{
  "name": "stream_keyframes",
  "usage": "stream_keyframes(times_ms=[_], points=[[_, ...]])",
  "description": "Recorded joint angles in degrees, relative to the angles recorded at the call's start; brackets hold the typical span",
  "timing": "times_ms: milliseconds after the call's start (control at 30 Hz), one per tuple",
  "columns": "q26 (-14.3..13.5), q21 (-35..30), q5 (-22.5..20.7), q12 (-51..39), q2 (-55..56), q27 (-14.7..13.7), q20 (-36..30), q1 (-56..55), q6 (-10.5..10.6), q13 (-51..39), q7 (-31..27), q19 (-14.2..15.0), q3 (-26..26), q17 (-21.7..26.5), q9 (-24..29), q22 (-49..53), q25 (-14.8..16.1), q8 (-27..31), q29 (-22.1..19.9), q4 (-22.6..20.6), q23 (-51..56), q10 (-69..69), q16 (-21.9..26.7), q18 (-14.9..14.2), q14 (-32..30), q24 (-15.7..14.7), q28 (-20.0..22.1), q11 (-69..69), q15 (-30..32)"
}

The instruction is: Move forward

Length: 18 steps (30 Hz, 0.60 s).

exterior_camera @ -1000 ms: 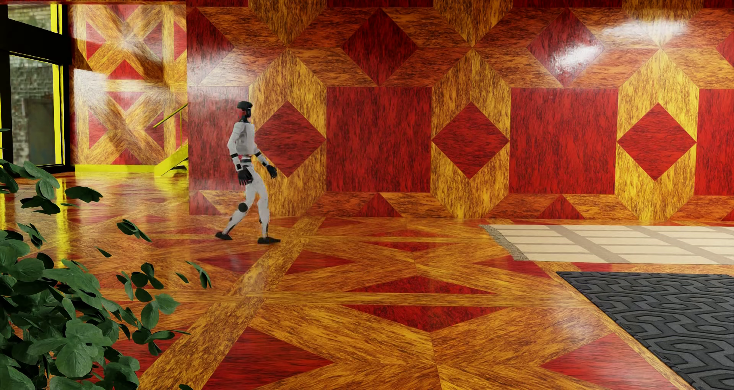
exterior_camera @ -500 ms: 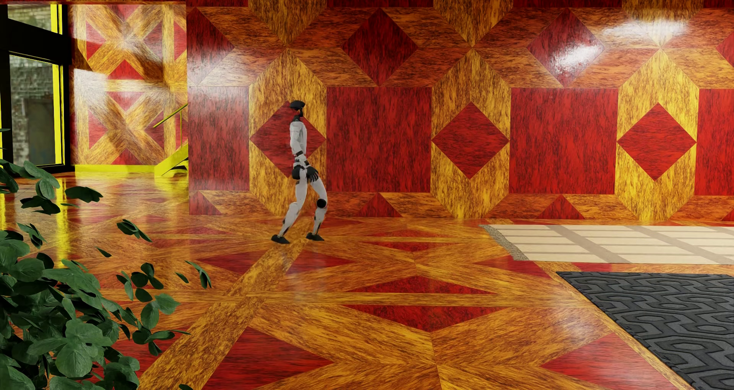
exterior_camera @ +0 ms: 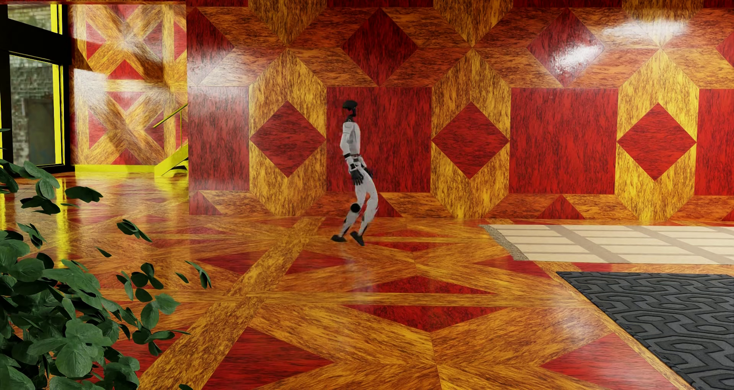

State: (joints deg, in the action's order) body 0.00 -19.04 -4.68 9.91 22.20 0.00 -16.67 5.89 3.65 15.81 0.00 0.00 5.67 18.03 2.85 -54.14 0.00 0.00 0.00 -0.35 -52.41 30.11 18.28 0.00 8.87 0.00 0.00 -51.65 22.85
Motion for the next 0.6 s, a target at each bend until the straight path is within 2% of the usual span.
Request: stream_keyframes(times_ms=[33, 67, 100, 133, 167, 200, 233, 267, 300, 333, 367, 400, 433, 467, 533, 600], points=[[0.00, -0.22, -0.03, -1.75, 1.04, 0.00, 0.35, 2.72, 0.07, 1.27, 0.00, 0.00, 1.39, -0.02, 0.18, 1.87, 0.00, 0.00, 0.00, 0.19, -1.20, -0.65, 1.10, 0.00, 1.85, 0.00, 0.00, 9.54, 2.56], [0.00, -1.70, -0.06, -3.67, 1.76, 0.00, 1.45, 3.83, -0.01, 1.75, 0.00, 0.00, 3.18, -0.19, -0.10, 3.11, 0.00, 0.00, 0.00, 0.32, -2.85, -0.28, 2.01, 0.00, 4.12, 0.00, 0.00, 19.01, -0.37], [0.00, -2.36, -0.28, -4.88, 1.24, 0.00, 3.39, 6.26, -0.26, 2.93, 0.00, 0.00, 4.10, -0.50, -0.41, 4.19, 0.00, 0.00, 0.00, 0.19, -4.26, -0.54, 2.46, 0.00, 6.22, 0.00, 0.00, 25.38, -16.51], [0.00, -5.20, -0.15, -6.55, 1.05, 0.00, 4.00, 7.24, 0.13, 3.21, 0.00, 0.00, 5.92, -0.52, -0.93, 3.93, 0.00, 0.00, 0.00, 0.99, -6.40, 0.12, 2.63, 0.00, 6.60, 0.00, 0.00, 34.67, -26.10], [0.00, -5.45, -0.54, -7.21, 1.50, 0.00, 5.13, 9.20, 0.27, 4.39, 0.00, 0.00, 6.58, -0.81, -0.80, 4.08, 0.00, 0.00, 0.00, 1.84, -7.71, 1.31, 2.62, 0.00, 5.15, 0.00, 0.00, 26.58, -28.99], [0.00, -5.82, -1.88, -7.45, 3.41, 0.00, 5.92, 10.03, 0.79, 5.22, 0.00, 0.00, 6.71, -1.27, -0.92, 3.77, 0.00, 0.00, 0.00, 2.81, -8.39, 3.58, 2.44, 0.00, 2.01, 0.00, 0.00, 26.75, -24.25], [0.00, -6.67, -2.89, -6.51, 3.43, 0.00, 7.04, 10.71, 0.97, 6.05, 0.00, 0.00, 7.64, -1.75, -1.45, 3.59, 0.00, 0.00, 0.00, 4.03, -9.27, 6.04, 2.17, 0.00, -3.66, 0.00, 0.00, 25.27, -14.96], [0.00, -6.32, -4.42, -5.20, 4.16, 0.00, 7.83, 10.39, 1.65, 6.72, 0.00, 0.00, 7.24, -2.21, -2.22, 2.32, 0.00, 0.00, 0.00, 5.33, -10.03, 10.14, 1.28, 0.00, -13.42, 0.00, 0.00, 22.25, -8.73], [0.00, -4.12, -5.90, -3.20, 3.24, 0.00, 8.16, 7.50, 2.11, 7.74, 0.00, 0.00, 6.71, -2.46, -2.86, 1.06, 0.00, 0.00, 0.00, 6.87, -9.44, 17.18, 0.53, 0.00, -25.30, 0.00, 0.00, 19.26, -7.43], [0.00, -2.57, -7.16, -2.12, 1.22, 0.00, 7.61, 2.15, 2.22, 7.45, 0.00, 0.00, 6.91, -2.54, -2.53, -0.08, 0.00, 0.00, 0.00, 7.85, -8.33, 25.50, -0.06, 0.00, -32.54, 0.00, 0.00, 17.68, -8.05], [0.00, -2.01, -9.14, -1.61, -1.10, 0.00, 5.80, -4.33, 2.09, 6.97, 0.00, 0.00, 5.94, -2.47, -2.27, -1.40, 0.00, 0.00, 0.00, 8.31, -6.67, 35.50, -0.25, 0.00, -29.19, 0.00, 0.00, 16.49, -9.23], [0.00, -2.35, -9.59, -1.74, -5.12, 0.00, 4.08, -9.00, 1.34, 5.76, 0.00, 0.00, 3.79, -2.68, -1.64, -2.96, 0.00, 0.00, 0.00, 7.64, -6.81, 42.70, -0.57, 0.00, -16.47, 0.00, 0.00, 16.43, -11.58], [0.00, -2.45, -9.54, -1.80, -9.86, 0.00, 2.88, -13.78, 0.87, 3.47, 0.00, 0.00, 1.37, -2.15, -0.97, -4.85, 0.00, 0.00, 0.00, 7.27, -6.36, 46.84, -1.26, 0.00, -6.37, 0.00, 0.00, 17.78, -15.10], [0.00, -1.86, -8.98, -1.42, -14.49, 0.00, 2.43, -18.48, 0.23, 1.92, 0.00, 0.00, -1.86, -1.68, -0.73, -5.85, 0.00, 0.00, 0.00, 6.96, -4.75, 47.74, -1.83, 0.00, -2.48, 0.00, 0.00, 19.89, -19.10], [0.00, -1.03, -6.34, 0.74, -23.14, 0.00, 1.18, -25.27, -1.31, -1.89, 0.00, 0.00, -9.73, 0.20, -0.24, -4.85, 0.00, 0.00, 0.00, 7.00, -1.94, 39.67, -2.20, 0.00, -3.28, 0.00, 0.00, 24.05, -26.53], [0.00, -0.44, -4.52, 3.10, -30.06, 0.00, -0.49, -29.39, -1.87, -6.25, 0.00, 0.00, -14.71, 2.29, -0.03, -3.42, 0.00, 0.00, 0.00, 7.69, 0.87, 22.61, -2.16, 0.00, -6.95, 0.00, 0.00, 26.87, -32.82]])
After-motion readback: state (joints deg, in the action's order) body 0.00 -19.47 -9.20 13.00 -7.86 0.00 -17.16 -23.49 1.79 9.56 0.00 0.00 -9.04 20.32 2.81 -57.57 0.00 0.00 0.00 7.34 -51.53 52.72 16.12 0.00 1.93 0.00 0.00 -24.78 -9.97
